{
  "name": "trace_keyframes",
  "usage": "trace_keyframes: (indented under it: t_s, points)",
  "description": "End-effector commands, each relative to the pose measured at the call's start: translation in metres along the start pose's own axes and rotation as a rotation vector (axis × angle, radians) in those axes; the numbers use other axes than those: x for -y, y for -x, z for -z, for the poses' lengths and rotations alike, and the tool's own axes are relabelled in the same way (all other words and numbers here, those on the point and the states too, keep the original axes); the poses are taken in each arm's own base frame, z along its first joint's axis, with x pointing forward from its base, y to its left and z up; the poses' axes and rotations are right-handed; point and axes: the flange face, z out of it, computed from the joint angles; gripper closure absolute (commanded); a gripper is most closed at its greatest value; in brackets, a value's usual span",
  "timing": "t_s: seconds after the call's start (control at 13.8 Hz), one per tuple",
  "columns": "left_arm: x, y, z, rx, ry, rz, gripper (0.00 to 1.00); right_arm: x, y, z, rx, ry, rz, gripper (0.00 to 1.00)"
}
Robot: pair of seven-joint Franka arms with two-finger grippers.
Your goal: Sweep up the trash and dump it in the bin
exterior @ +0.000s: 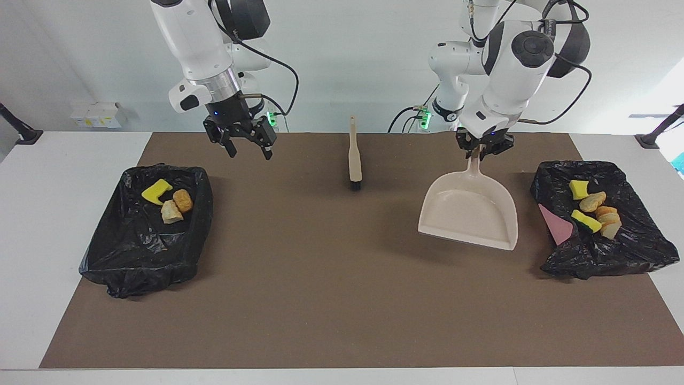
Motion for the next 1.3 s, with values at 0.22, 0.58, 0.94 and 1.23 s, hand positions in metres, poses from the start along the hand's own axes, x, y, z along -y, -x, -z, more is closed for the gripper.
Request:
trace_keyframes:
  t_s: [0.22, 0.58, 0.94, 1.23]
  points:
    - [-0.078, -0.031, -0.023, -0.071, 0.079, 0.091, 1.00, -0.030, -0.009, 0.038, 0.043, 0.111, 0.017, 0.00]
    - [-0.151, -0.077, -0.076, -0.108, 0.148, 0.200, 1.00, -0.049, -0.034, 0.049, 0.089, 0.126, -0.026, 0.00]
    - [-0.189, -0.091, -0.124, -0.105, 0.160, 0.161, 1.00, -0.053, -0.037, 0.048, 0.061, 0.107, -0.034, 0.00]
    - [-0.211, -0.104, -0.139, -0.103, 0.167, 0.231, 1.00, -0.059, -0.027, 0.040, 0.086, 0.111, -0.041, 0.00]
